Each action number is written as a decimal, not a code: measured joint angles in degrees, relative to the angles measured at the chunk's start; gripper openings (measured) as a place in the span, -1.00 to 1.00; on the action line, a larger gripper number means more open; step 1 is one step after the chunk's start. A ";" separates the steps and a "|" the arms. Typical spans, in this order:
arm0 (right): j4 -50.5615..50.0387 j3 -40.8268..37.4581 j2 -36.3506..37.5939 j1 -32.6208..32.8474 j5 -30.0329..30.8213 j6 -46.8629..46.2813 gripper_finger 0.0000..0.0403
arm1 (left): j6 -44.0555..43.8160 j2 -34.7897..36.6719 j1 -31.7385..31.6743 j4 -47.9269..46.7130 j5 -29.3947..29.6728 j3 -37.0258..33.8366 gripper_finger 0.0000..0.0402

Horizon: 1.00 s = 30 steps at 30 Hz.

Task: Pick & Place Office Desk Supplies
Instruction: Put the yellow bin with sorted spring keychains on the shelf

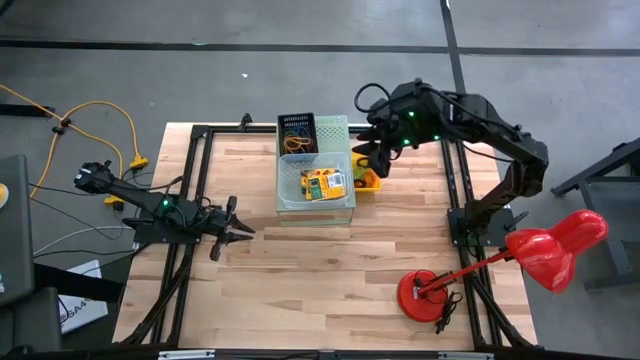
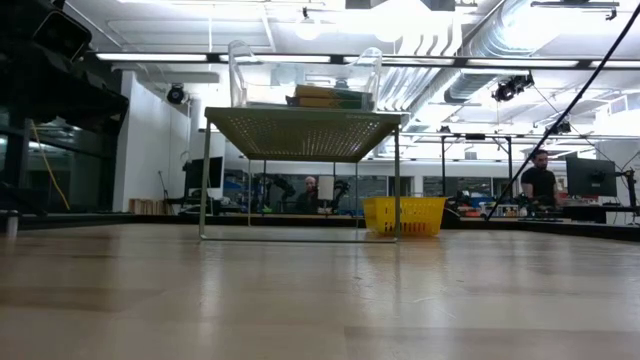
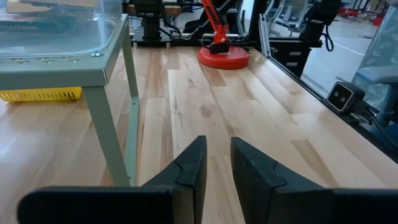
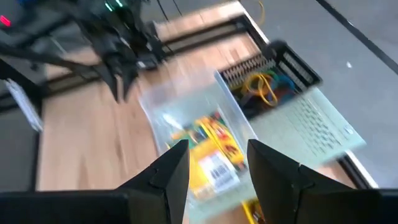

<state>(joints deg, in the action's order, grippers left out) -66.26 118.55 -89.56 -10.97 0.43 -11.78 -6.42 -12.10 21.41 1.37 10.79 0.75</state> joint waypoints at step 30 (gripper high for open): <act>0.14 -23.53 -1.03 -15.71 4.76 14.70 -0.29 | 0.02 -0.02 0.02 0.03 -0.05 0.00 -0.66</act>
<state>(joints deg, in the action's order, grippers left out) -66.13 95.02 -90.59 -26.68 5.20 2.92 -6.39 -12.12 21.43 1.40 10.74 0.75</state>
